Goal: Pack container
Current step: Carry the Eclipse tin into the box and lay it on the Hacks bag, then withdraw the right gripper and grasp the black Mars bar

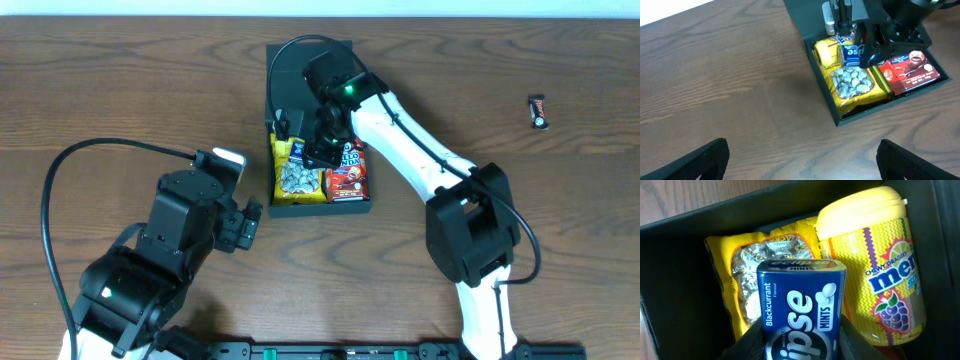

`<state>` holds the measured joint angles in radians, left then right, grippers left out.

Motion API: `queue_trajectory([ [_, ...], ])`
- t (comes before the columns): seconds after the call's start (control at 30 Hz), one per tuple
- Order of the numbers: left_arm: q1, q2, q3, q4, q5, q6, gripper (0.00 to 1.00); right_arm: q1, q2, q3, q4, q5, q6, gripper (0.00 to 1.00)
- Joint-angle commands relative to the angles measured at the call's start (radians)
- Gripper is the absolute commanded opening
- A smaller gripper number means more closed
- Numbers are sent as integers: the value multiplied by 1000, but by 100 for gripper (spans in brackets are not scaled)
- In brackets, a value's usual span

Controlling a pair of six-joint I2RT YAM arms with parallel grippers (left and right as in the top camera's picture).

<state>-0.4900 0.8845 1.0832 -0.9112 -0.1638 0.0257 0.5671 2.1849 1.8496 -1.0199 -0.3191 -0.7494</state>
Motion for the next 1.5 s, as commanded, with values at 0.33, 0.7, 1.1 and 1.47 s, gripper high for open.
queue_trajectory([
  [0.33,0,-2,7,-2,0,-6,95,4,-23,-13,2,-3,-33,52],
  [0.7,0,-2,7,-2,0,-7,95,4,-53,1,7,-3,48,55],
  [1.1,0,-2,7,-2,0,-7,95,-84,-304,15,15,187,129,56],
  [1.47,0,-2,7,-2,0,-7,95,-429,-284,12,15,225,298,64],
])
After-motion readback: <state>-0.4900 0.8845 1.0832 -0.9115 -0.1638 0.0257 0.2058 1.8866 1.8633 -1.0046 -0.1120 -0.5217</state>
